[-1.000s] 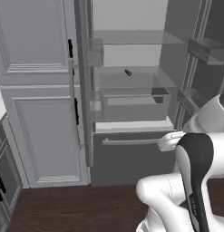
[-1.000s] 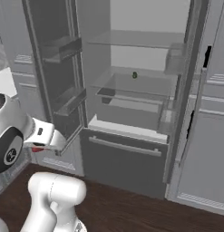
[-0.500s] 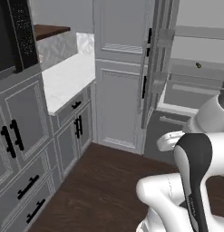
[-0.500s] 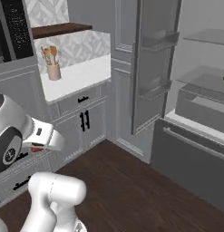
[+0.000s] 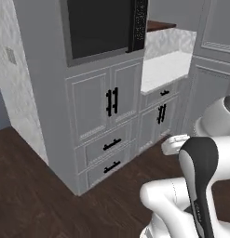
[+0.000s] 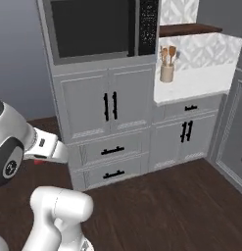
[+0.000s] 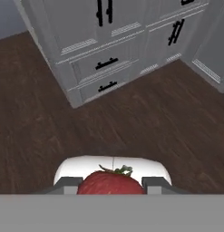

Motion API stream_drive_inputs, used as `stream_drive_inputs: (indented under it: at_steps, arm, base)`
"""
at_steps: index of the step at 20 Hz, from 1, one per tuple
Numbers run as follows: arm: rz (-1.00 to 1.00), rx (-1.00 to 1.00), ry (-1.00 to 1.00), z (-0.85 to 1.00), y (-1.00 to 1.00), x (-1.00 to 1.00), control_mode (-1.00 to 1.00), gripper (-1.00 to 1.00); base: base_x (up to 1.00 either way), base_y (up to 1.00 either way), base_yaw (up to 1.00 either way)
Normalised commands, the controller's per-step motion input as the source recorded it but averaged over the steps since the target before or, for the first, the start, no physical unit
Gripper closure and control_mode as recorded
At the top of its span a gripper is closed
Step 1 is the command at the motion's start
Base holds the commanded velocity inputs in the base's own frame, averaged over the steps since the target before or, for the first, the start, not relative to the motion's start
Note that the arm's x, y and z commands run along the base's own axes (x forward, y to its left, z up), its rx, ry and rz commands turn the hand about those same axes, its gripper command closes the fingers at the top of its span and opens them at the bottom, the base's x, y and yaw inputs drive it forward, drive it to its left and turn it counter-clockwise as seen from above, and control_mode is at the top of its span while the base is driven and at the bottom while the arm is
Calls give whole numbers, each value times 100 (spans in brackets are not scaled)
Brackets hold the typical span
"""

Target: Take the strawberry from the fridge and place it on top of the pancake, located on the dining counter.

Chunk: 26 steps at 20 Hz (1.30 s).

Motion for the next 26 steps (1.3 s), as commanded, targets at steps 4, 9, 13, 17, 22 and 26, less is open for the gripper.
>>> stream_drive_inputs:
  at_steps: [4, 9, 13, 17, 22, 26]
  arm:
    - [0, 0, 0, 0, 0, 0, 100, 100]
    - [0, 0, 0, 0, 0, 0, 100, 100]
    - [0, 0, 0, 0, 0, 0, 100, 100]
    - [0, 0, 0, 0, 0, 0, 100, 100]
    - [0, 0, 0, 0, 0, 0, 100, 100]
    - [0, 0, 0, 0, 0, 0, 100, 100]
  base:
    - [-9, 76, 79]
    - [0, 60, 74]
    - [3, 58, 43]
    - [24, 71, 19]
    - [40, 95, -1]
    - [92, 69, -9]
